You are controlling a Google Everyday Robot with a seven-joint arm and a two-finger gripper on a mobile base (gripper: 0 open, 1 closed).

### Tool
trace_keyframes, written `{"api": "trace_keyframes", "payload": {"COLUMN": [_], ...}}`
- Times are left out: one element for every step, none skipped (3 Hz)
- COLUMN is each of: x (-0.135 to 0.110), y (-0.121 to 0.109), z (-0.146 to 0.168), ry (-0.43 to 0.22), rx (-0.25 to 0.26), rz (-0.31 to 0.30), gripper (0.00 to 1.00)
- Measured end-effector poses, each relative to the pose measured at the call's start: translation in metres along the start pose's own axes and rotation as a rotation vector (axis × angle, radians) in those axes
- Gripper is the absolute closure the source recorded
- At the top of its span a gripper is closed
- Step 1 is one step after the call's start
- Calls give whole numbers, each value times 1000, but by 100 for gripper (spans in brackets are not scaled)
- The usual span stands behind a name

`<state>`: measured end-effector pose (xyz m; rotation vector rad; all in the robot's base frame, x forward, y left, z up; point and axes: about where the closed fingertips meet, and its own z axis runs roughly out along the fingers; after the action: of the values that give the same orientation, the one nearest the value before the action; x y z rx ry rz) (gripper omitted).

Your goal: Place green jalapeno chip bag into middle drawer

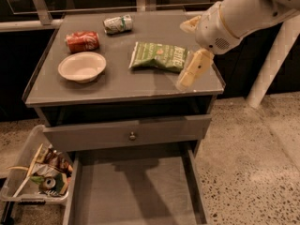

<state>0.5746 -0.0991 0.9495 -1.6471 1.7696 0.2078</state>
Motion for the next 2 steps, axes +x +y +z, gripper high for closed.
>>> {"api": "trace_keyframes", "payload": {"x": [3, 14], "y": [-15, -34], "z": [33, 59], "ry": [-5, 21], "rx": [-19, -25], "rz": [18, 29], "gripper": [0, 0]}}
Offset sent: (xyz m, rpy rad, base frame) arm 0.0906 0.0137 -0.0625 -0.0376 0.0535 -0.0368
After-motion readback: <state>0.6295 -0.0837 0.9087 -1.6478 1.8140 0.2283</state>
